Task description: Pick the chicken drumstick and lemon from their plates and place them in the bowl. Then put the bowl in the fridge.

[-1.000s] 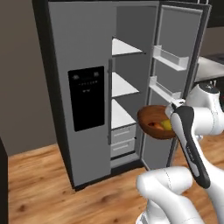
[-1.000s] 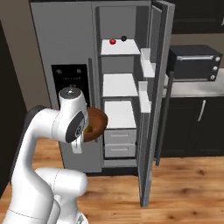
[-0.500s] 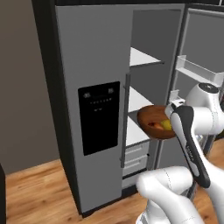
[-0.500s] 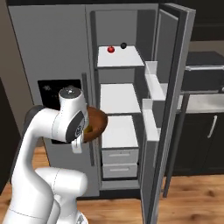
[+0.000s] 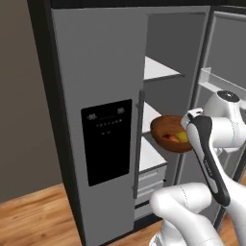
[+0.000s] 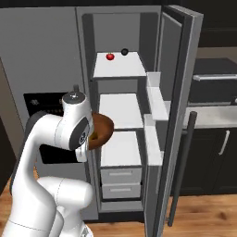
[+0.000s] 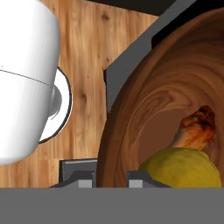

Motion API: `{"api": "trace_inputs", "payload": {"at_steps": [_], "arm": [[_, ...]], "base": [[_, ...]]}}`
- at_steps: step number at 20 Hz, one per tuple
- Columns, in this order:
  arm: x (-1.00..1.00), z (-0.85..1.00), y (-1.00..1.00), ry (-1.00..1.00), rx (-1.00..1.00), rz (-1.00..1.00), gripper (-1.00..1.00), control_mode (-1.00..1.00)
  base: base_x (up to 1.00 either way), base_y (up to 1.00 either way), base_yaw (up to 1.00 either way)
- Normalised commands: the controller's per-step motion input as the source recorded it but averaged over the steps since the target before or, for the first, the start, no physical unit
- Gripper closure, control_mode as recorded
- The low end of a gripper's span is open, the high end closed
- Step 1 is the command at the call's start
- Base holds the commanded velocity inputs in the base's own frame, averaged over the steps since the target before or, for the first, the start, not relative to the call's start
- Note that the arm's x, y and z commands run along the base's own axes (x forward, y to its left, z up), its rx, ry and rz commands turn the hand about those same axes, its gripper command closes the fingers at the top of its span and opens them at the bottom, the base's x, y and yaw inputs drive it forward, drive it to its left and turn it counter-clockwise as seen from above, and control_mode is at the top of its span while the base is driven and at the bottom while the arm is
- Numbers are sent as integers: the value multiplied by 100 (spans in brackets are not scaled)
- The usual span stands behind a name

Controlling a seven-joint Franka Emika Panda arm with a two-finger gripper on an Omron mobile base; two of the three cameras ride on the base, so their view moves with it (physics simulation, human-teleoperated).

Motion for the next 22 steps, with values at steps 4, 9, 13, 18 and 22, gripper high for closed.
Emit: {"api": "trace_inputs", "payload": {"at_steps": [4, 9, 13, 18, 22], "arm": [[0, 0, 0, 0, 0, 0, 100, 100], [0, 0, 0, 0, 0, 0, 100, 100], [0, 0, 0, 0, 0, 0, 100, 100], [0, 0, 0, 0, 0, 0, 100, 100], [0, 0, 0, 0, 0, 0, 100, 100]], "base": [[26, -40, -7], [30, -22, -2], [40, -5, 3], [52, -10, 8], [56, -29, 8]]}}
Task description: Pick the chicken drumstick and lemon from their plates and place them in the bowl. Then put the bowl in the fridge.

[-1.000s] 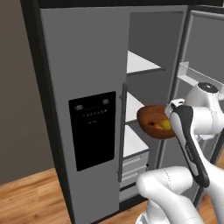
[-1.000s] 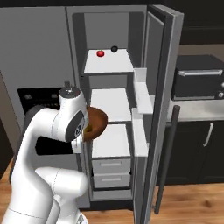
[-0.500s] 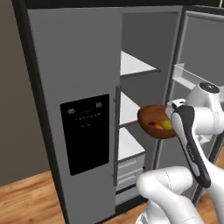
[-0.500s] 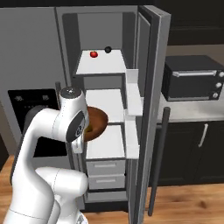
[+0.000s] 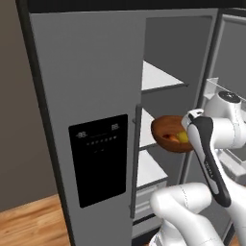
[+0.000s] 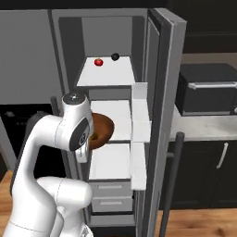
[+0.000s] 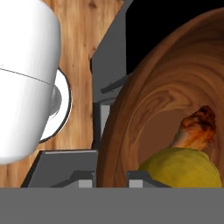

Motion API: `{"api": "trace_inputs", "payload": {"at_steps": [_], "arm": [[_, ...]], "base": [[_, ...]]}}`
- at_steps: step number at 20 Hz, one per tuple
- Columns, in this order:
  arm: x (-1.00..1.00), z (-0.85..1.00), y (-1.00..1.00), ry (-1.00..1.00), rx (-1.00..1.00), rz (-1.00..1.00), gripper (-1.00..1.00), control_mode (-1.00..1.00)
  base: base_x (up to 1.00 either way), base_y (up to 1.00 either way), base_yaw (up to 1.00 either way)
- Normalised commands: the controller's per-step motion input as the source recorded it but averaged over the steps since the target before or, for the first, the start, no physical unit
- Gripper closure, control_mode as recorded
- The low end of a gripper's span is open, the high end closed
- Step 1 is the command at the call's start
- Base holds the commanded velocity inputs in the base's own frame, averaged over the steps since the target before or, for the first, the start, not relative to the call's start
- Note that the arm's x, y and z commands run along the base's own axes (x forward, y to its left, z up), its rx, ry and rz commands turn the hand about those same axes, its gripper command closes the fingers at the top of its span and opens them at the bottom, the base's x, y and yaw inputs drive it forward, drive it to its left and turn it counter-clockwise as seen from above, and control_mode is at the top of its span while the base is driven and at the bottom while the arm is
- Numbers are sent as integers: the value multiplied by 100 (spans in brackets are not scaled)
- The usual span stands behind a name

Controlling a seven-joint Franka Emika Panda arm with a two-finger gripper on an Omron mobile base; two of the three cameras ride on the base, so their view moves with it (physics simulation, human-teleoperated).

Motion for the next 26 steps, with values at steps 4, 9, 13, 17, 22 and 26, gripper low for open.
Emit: {"api": "trace_inputs", "payload": {"at_steps": [4, 9, 13, 17, 22, 26], "arm": [[0, 0, 0, 0, 0, 0, 100, 100], [0, 0, 0, 0, 0, 0, 100, 100], [0, 0, 0, 0, 0, 0, 100, 100], [0, 0, 0, 0, 0, 0, 100, 100], [0, 0, 0, 0, 0, 0, 100, 100], [0, 0, 0, 0, 0, 0, 100, 100]], "base": [[29, -47, 9], [16, -16, 1], [3, 0, 0], [0, 0, 0], [0, 0, 0], [0, 0, 0]]}}
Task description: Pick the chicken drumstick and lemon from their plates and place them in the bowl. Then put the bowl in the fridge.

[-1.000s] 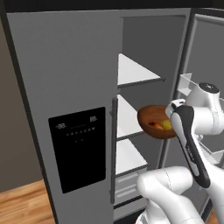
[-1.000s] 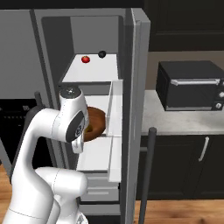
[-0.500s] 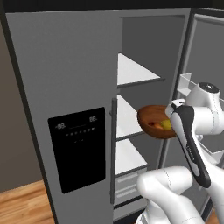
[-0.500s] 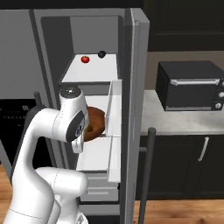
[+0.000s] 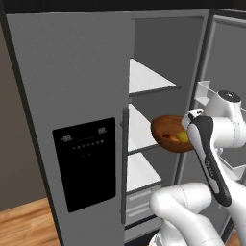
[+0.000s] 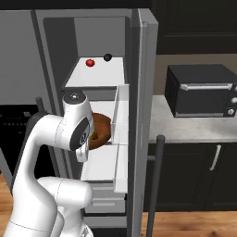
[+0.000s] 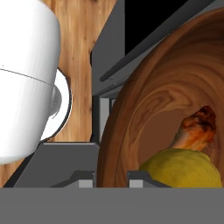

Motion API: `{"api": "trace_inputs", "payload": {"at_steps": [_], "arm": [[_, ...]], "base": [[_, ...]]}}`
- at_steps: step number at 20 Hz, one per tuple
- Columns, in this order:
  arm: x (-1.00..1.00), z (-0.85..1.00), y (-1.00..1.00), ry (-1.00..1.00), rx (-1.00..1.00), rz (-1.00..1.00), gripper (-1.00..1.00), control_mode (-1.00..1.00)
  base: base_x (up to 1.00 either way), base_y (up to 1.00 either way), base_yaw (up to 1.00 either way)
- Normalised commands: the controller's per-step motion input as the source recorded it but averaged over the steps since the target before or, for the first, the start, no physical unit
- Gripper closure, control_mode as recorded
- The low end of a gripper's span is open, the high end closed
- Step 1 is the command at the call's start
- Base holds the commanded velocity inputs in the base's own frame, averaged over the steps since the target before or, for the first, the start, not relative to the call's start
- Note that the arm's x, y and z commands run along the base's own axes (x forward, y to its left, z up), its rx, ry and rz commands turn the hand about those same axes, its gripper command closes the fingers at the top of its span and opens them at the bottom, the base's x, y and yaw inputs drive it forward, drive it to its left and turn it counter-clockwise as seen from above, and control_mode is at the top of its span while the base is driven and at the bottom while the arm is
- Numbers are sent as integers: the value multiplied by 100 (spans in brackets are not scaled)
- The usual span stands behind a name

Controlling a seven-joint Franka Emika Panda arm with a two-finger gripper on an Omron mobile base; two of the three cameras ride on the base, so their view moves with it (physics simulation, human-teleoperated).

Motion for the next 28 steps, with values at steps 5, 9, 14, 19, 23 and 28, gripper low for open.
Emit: {"api": "trace_inputs", "payload": {"at_steps": [5, 9, 14, 19, 23, 28], "arm": [[0, 0, 0, 0, 0, 0, 100, -100], [0, 0, 0, 0, 0, 0, 100, -100], [0, 0, 0, 0, 0, 0, 100, -100], [-5, -1, 23, 1, -3, 0, 100, -100], [24, 9, 35, -4, 0, 0, 100, -100], [53, -7, 11, 0, -3, 0, 100, -100]], "base": [[0, 0, 0], [0, 0, 0], [0, 0, 0], [0, 0, 0], [0, 0, 0], [0, 0, 0]]}}
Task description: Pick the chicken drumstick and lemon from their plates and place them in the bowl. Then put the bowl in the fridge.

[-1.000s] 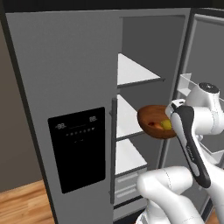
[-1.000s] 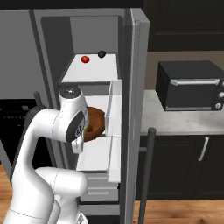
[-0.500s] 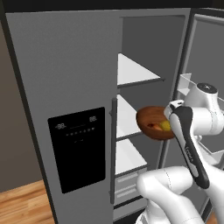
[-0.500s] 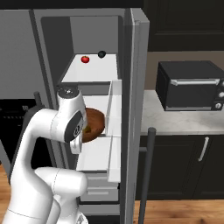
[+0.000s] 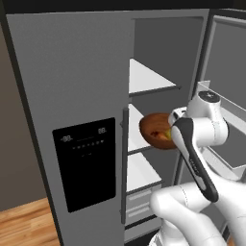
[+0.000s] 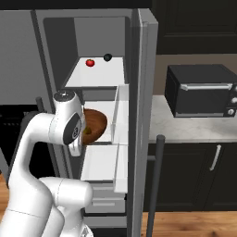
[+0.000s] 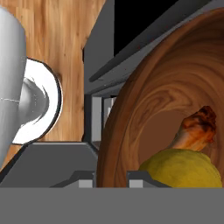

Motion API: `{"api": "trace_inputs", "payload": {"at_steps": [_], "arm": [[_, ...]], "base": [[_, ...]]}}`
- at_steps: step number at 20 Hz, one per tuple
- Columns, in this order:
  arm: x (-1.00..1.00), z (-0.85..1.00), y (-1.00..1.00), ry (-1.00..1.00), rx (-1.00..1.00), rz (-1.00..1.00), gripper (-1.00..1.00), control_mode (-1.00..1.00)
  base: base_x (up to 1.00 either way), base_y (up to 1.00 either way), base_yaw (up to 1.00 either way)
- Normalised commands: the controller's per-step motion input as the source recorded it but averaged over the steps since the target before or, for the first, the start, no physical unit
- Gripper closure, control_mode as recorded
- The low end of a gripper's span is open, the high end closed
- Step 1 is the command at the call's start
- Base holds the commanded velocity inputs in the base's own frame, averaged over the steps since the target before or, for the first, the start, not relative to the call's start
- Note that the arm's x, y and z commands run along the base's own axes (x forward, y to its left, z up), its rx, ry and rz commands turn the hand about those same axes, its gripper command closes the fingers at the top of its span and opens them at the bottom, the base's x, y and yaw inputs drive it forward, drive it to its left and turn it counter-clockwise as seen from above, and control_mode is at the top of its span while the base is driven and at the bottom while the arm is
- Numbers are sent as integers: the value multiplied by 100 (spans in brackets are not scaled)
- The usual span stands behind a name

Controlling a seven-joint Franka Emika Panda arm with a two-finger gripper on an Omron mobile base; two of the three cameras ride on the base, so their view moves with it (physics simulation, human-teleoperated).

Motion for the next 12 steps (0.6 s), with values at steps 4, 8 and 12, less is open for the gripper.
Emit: {"api": "trace_inputs", "payload": {"at_steps": [4, 8, 12], "arm": [[56, -26, -7, 0, -11, 4, 100, -100], [52, -15, 0, 1, -12, 9, 100, -100], [47, -20, 2, 0, -1, 16, 100, -100]], "base": [[0, 0, 0], [0, 0, 0], [0, 0, 0]]}}
